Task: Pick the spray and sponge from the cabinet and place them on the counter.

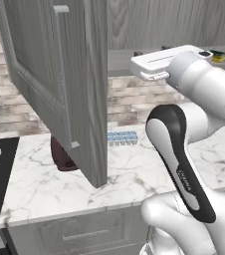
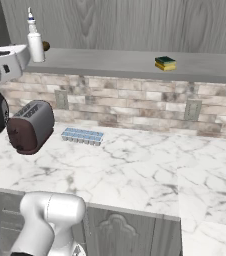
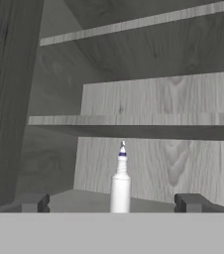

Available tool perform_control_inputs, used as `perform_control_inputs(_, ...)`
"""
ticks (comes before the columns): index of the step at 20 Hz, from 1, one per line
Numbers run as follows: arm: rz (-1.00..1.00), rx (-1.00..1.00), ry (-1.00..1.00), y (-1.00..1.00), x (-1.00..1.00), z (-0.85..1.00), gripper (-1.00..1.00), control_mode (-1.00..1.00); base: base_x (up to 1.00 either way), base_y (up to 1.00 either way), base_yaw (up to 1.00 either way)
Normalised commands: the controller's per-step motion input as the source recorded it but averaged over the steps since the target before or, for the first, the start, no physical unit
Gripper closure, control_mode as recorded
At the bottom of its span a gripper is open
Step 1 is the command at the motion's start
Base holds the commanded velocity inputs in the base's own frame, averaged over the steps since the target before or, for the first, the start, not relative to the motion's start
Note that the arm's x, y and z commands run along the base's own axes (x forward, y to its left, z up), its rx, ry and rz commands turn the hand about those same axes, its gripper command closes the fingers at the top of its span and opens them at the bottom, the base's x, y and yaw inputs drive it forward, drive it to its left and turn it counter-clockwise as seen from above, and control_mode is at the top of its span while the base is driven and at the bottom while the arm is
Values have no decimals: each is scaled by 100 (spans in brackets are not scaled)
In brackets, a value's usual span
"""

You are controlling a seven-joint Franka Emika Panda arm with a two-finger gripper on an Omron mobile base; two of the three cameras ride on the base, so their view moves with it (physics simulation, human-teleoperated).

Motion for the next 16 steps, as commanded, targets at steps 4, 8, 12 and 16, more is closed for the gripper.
perform_control_inputs(4, 0, 0, 0, 7, 25, 0, -100, -100, 0, 0, 0)
perform_control_inputs(8, 0, 0, 0, 4, 20, 0, -100, -100, 0, 0, 0)
perform_control_inputs(12, 0, 0, 0, 1, 19, 0, -100, -100, 0, 0, 0)
perform_control_inputs(16, 0, 0, 0, 5, 22, 0, -100, -100, 0, 0, 0)
